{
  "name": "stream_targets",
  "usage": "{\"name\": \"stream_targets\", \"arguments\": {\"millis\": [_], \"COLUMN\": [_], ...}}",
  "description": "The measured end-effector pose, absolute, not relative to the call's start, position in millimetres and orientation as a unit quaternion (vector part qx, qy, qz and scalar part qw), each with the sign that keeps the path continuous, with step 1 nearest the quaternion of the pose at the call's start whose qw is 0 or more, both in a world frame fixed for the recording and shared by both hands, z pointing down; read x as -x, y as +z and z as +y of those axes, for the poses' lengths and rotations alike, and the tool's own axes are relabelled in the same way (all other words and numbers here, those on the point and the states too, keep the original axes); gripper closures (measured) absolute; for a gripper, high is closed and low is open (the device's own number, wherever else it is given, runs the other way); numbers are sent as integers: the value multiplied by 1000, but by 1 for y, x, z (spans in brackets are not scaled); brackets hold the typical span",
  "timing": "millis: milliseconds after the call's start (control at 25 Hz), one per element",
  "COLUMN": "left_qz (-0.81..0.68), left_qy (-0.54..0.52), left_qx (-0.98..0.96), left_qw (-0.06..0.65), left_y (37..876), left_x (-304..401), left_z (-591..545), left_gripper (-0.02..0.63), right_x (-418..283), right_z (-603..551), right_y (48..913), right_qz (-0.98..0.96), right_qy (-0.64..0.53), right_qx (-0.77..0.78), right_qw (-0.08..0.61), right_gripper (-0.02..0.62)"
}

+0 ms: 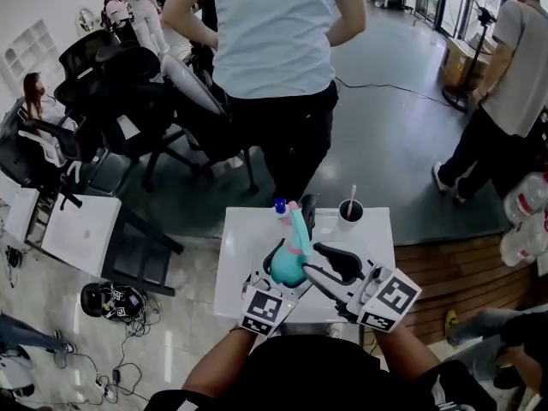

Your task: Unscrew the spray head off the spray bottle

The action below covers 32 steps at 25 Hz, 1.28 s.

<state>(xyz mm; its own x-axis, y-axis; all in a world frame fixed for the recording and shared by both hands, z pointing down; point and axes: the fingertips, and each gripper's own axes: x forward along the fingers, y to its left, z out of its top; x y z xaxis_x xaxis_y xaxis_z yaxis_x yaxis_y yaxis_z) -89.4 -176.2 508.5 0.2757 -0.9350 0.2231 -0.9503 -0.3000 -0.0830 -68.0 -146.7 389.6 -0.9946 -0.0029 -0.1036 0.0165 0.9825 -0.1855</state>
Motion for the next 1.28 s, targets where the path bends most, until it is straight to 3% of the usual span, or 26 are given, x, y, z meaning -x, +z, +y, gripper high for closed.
{"name": "stream_targets", "arguments": {"millis": [200,1280], "left_qz": [-599,-572], "left_qy": [127,137], "left_qx": [-790,-808], "left_qw": [29,22], "left_y": [511,510], "left_x": [90,67], "left_z": [-179,-174], "left_gripper": [155,155], "right_x": [78,85], "right_z": [-145,-152], "right_y": [392,392], "right_qz": [994,996], "right_qy": [-101,-84], "right_qx": [16,33], "right_qw": [41,20], "right_gripper": [446,448]}}
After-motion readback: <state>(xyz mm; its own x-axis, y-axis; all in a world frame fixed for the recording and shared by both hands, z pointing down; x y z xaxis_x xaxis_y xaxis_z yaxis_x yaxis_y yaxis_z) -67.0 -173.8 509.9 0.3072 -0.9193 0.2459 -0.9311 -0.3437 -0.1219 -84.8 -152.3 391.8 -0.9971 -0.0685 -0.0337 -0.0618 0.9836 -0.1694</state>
